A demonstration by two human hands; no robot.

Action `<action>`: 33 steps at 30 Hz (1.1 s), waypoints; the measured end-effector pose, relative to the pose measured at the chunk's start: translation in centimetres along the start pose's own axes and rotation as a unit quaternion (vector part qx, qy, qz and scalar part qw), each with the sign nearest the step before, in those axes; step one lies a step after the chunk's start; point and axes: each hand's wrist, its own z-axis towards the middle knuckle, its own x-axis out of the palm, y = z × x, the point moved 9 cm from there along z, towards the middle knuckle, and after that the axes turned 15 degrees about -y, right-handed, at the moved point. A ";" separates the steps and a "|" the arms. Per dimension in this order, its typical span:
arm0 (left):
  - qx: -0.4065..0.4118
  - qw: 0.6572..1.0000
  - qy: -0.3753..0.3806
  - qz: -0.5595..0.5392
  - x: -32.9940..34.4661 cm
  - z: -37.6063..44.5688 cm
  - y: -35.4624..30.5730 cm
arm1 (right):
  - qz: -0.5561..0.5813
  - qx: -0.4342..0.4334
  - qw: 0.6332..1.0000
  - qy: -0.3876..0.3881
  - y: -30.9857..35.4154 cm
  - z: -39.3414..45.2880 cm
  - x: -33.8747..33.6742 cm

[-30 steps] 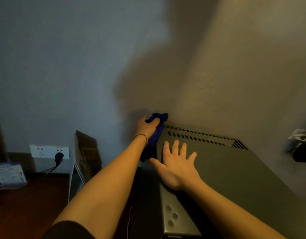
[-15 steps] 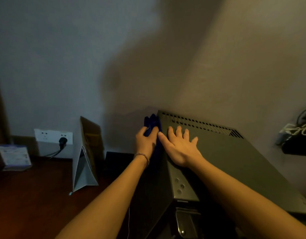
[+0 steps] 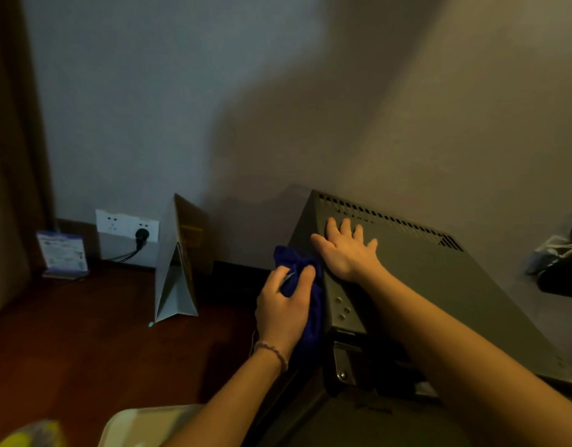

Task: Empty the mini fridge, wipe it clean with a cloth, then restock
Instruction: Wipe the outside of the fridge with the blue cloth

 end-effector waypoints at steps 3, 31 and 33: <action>0.042 0.999 0.013 -0.021 -0.6 -1.2 -0.3 | -0.003 -0.005 1.000 0.002 0.1 0.2 0.1; -0.107 0.994 -0.035 0.006 7.5 13.6 8.0 | 0.014 -0.029 0.999 0.006 1.9 7.9 2.0; -0.112 0.993 -0.037 0.009 7.4 13.5 8.1 | 0.012 -0.030 0.999 0.003 1.9 8.0 2.0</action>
